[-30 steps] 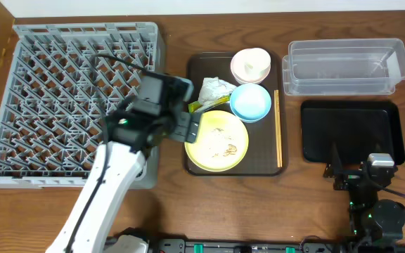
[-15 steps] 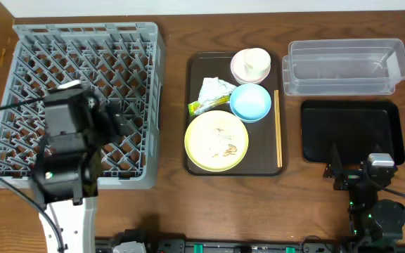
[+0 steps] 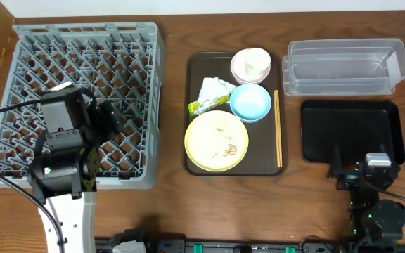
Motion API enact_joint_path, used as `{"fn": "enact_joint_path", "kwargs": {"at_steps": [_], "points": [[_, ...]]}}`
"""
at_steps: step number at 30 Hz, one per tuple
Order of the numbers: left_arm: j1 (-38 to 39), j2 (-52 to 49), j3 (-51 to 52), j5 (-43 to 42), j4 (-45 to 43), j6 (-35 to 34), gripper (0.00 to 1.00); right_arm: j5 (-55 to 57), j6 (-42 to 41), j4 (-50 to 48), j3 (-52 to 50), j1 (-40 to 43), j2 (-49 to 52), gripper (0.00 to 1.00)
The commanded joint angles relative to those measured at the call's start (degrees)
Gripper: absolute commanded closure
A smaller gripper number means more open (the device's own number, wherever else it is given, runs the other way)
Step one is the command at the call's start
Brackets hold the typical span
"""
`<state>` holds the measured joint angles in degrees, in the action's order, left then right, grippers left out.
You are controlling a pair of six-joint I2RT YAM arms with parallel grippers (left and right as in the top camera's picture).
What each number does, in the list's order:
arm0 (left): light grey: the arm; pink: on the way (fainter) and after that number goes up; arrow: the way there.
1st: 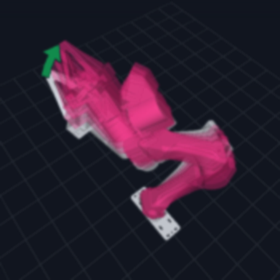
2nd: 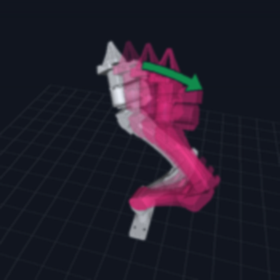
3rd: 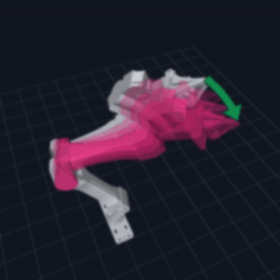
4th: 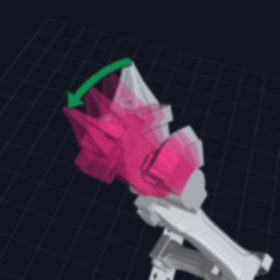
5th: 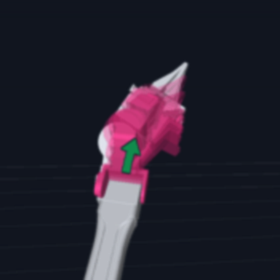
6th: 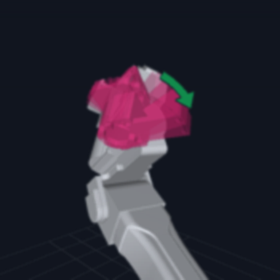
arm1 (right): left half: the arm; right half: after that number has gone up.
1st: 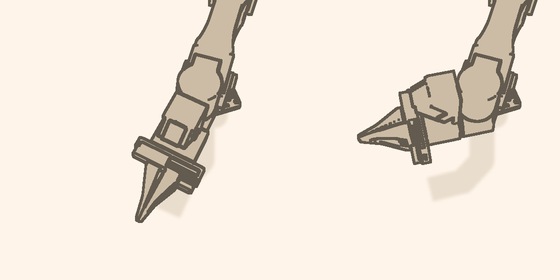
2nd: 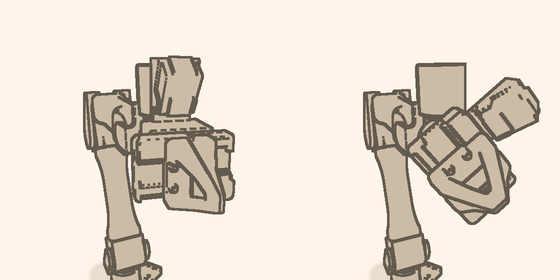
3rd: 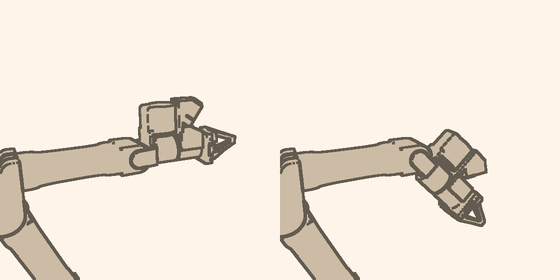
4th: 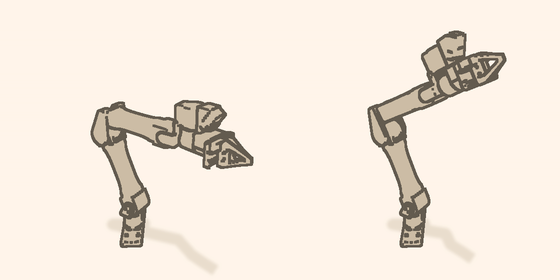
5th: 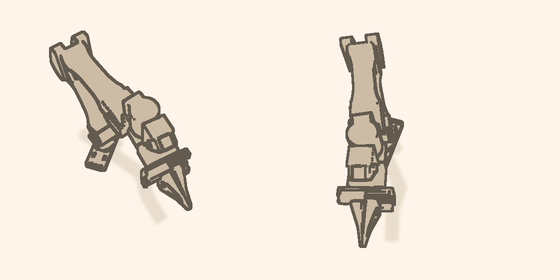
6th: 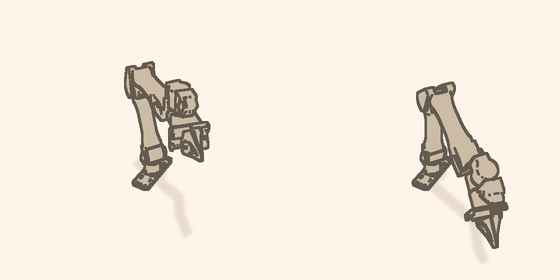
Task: Sort waste into correct bins and load items into the dishwasher
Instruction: 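Move the left gripper over the grey dish rack and hold it there, then reach the right gripper to the tray and grasp the white tissue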
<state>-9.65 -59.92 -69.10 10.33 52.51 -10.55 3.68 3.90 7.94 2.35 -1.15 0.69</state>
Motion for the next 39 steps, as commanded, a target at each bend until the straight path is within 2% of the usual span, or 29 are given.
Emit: {"fn": "enact_joint_path", "kwargs": {"at_steps": [1,4,8,11,14,17,19,23,24,26,28,31,35,39], "points": [[-0.31,-0.20,-1.42,0.68,0.17,-0.72,0.02,0.74,2.16,-0.07,-0.24,0.44,0.09,0.01],[-0.31,-0.20,-1.42,0.68,0.17,-0.72,0.02,-3.50,-1.95,-5.97,-0.24,0.42,0.09,0.01],[-0.31,-0.20,-1.42,0.68,0.17,-0.72,0.02,-24.37,-16.72,-17.84,-0.24,0.37,0.09,0.01],[-0.31,-0.20,-1.42,0.68,0.17,-0.72,0.02,-34.27,-22.27,-26.14,-0.24,0.37,0.09,0.01],[-0.31,-0.20,-1.42,0.68,0.20,-0.72,0.02,-34.77,-30.67,-32.94,-0.24,0.33,0.09,0.01],[-0.31,-0.20,-1.42,0.68,0.17,-0.72,0.02,-28.74,-44.72,-37.13,-0.24,0.33,0.09,0.01],[-0.31,-0.20,-1.42,0.68,0.17,-0.72,0.02,-23.26,-50.77,-40.24,-0.24,0.33,0.24,0.01],[-0.31,-0.20,-1.42,0.68,0.17,-0.72,0.02,-17.46,-50.75,-49.62,-0.04,0.33,2.14,0.01],[-0.31,-0.20,-1.42,0.68,0.17,-0.72,0.02,-17.05,-50.73,-53.88,0.96,0.33,4.42,0.01],[-0.31,-0.20,-1.42,0.68,0.17,-0.72,0.02,-19.21,-50.73,-56.11,3.65,0.28,8.11,0.01],[-0.31,-0.20,-1.42,0.68,0.17,-0.72,0.02,-22.86,-48.65,-56.11,7.93,-0.24,13.27,0.01],[-0.31,-0.20,-1.42,0.68,0.17,-0.72,0.02,-28.30,-40.81,-55.78,16.02,-2.16,23.39,0.01],[-0.31,-0.20,-1.42,0.68,0.17,-0.72,0.02,-34.07,-33.86,-53.99,29.20,-6.16,39.69,0.01],[-0.31,-0.20,-1.42,0.68,0.17,-0.72,0.02,-39.60,-28.41,-46.99,45.64,-11.87,56.61,0.01]]}}
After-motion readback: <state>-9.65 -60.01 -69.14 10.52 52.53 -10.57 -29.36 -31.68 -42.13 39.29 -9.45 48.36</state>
